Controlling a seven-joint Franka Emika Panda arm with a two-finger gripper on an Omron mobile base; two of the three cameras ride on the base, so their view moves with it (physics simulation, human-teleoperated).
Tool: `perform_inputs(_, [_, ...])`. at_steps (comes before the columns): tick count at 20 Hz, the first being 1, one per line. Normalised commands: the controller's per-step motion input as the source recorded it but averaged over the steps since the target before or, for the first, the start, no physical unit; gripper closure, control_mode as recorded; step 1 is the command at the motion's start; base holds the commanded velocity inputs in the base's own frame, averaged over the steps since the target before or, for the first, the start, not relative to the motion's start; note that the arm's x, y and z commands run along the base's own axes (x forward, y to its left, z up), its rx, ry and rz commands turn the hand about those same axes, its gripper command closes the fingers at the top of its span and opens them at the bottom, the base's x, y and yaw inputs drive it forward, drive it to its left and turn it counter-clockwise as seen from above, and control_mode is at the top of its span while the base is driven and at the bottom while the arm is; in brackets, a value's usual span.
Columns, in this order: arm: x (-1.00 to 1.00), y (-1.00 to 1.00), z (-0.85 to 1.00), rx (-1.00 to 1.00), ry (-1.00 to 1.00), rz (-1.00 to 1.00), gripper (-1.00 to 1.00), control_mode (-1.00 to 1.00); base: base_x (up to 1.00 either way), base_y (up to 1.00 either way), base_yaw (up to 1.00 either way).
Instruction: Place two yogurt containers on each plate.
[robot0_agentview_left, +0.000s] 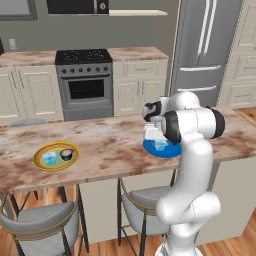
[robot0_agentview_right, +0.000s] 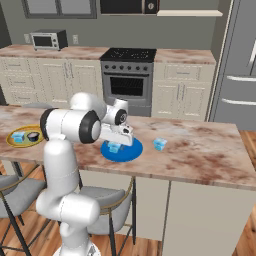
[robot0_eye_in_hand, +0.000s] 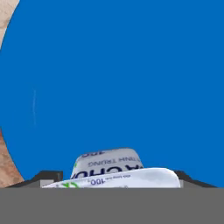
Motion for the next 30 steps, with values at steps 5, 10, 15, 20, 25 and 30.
perform_inputs(5, [0.00, -0.09, 0.00, 0.00, 0.01, 0.00, -1.00, -1.00, 0.00, 0.00, 0.00])
perform_inputs(10, [0.00, 0.01, 0.09, 0.00, 0.00, -0.06, -1.00, -1.00, 0.00, 0.00, 0.00])
perform_inputs(15, [0.00, 0.12, 0.21, 0.00, 0.00, -0.07, -1.00, -1.00, 0.00, 0.00, 0.00])
perform_inputs(20, [-0.05, 0.01, 0.38, 0.00, 0.00, 0.00, -1.00, -1.00, 0.00, 0.00, 0.00])
perform_inputs(25, [-0.16, -0.12, 0.55, 0.00, -0.06, -0.01, -1.00, -1.00, 0.00, 0.00, 0.00])
perform_inputs(30, [-0.08, -0.29, 0.39, 0.00, -0.08, 0.00, -1.00, -1.00, 0.00, 0.00, 0.00])
